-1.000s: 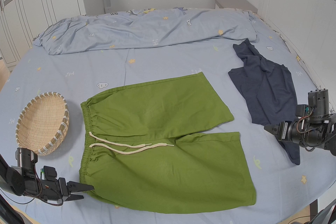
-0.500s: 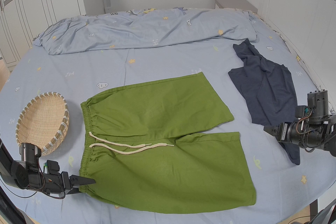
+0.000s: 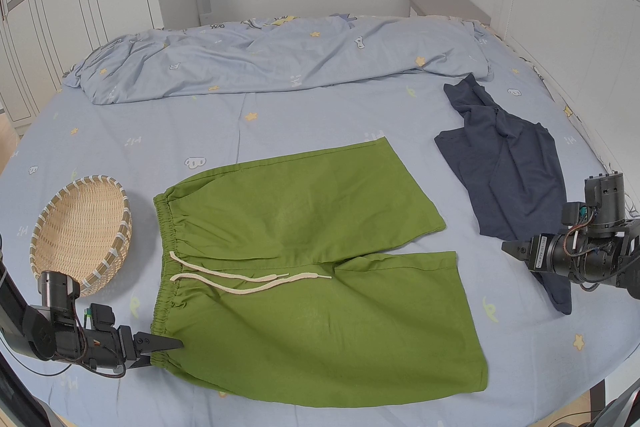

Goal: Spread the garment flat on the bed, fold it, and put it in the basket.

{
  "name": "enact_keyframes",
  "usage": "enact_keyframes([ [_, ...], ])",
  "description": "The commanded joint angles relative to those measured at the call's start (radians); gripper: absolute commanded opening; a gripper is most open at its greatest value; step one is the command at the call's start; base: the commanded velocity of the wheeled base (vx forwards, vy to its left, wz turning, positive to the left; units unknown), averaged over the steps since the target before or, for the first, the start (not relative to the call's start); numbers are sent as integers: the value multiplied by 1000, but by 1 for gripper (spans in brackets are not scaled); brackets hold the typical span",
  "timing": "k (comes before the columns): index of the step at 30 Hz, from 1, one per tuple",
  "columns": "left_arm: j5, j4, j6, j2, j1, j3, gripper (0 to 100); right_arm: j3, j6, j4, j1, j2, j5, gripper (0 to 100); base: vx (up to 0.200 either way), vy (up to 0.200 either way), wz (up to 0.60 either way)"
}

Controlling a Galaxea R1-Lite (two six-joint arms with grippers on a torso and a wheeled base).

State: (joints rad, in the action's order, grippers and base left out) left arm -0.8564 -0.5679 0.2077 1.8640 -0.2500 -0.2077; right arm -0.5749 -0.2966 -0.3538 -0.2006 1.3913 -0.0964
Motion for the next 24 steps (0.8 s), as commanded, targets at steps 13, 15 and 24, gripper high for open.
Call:
enact_keyframes([
  [13,-1,0,-1,-83,1,57,0,0,1,-1,1,3,-3,100,0,0,0],
  [15,3,0,-5,-105,-3,76,0,0,1,-1,1,3,-2,100,0,0,0],
  [24,11,26,-229,-106,-161,136,0,64,5,26,-22,-1,118,100,0,0,0],
])
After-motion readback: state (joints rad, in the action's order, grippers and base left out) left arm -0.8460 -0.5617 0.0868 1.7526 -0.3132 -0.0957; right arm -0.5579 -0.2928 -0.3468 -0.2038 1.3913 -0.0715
